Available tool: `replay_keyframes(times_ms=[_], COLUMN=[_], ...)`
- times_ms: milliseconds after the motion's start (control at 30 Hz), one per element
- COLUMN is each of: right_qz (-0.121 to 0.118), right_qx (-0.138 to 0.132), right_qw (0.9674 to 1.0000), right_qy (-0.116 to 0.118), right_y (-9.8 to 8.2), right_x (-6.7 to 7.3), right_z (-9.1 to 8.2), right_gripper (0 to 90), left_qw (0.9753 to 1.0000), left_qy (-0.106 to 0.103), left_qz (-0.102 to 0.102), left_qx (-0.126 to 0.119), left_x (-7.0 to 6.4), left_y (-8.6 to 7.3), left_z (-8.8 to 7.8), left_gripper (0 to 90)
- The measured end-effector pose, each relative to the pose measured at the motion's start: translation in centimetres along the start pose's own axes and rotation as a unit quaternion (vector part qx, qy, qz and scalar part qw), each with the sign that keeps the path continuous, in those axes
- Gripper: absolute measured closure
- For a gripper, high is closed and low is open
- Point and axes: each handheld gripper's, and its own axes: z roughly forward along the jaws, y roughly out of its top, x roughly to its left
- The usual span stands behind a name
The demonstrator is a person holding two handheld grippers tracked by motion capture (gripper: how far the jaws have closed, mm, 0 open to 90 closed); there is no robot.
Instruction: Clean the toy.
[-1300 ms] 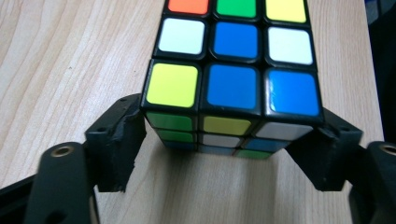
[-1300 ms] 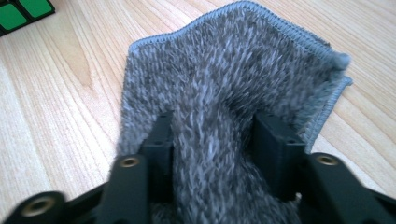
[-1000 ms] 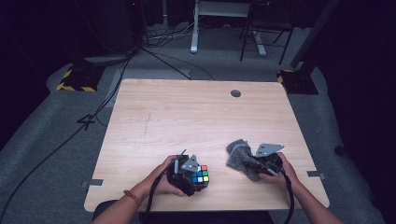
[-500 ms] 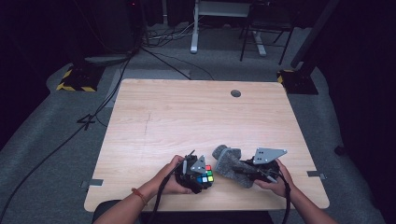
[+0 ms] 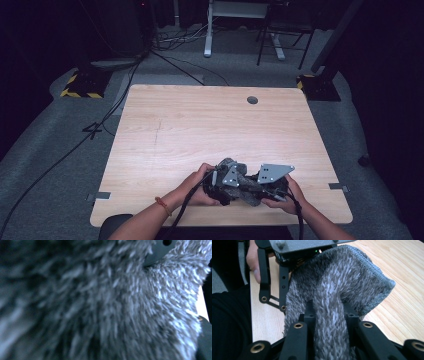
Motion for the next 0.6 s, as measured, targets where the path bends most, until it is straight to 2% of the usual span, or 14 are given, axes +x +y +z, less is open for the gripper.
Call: replay_keyframes(times_ms=[233,367,600], right_qz=[-0.015,-0.018,0.026], right_qx=[0.007,0.012,0.004], right_qw=[0.9997,0.9992,0.9985], right_qy=[-0.016,-0.034,-0.048], right_y=[0.5,0.2,-1.2], right_x=[0.6,0.2,-1.6], right_z=[0.6,0.6,-0.2], right_gripper=[71.8,72.4,72.8], left_qw=[1.0,0.9999,0.9996], left_qy=[0.005,0.009,0.001], left_qz=[-0.004,-0.002,-0.004], left_qx=[0.005,0.007,-0.03], left_x=[-0.1,-0.1,0.1], left_y=[-0.1,-0.2,-0.2], left_z=[0.1,-0.3,-1.8], left_gripper=[33.5,33.6,33.6])
